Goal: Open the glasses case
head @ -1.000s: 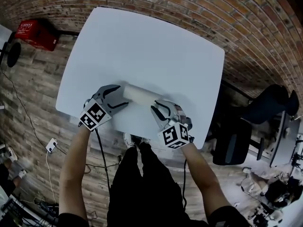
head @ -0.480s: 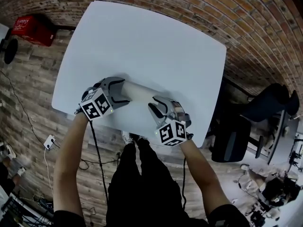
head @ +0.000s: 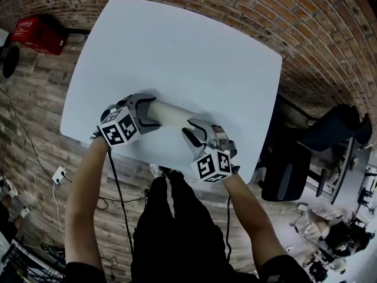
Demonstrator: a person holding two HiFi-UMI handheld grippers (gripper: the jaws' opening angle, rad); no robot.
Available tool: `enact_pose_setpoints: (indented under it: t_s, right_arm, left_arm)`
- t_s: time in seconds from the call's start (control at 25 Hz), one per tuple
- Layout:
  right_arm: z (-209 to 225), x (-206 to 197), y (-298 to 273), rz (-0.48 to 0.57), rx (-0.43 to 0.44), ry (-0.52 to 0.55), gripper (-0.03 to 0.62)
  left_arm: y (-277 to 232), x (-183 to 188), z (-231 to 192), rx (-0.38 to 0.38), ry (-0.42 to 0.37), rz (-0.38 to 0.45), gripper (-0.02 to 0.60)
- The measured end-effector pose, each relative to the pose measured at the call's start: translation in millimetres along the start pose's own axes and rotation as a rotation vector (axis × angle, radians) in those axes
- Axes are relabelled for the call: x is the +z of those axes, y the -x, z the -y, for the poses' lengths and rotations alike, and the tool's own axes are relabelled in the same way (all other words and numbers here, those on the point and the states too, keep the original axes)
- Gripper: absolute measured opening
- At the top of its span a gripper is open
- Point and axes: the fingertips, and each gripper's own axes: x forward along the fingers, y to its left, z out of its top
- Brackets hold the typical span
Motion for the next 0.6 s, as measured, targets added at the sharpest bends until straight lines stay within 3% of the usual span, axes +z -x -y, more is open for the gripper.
enact_pose_setpoints:
  t_s: [0.44,0.6]
  right_arm:
    - [-1.0,0.3,0.5,-0.005,-0.009,0.023,0.118]
    - [7.2,0.2,2.5,0.007,-0.025,0.015,0.176]
  left_arm:
    - [0.6,-0.8,-0.2,0.000,-0.002,-0.009,0.350]
    - [-1.2,0.5,-1.2,0.001,-0.003,-0.007,0.350]
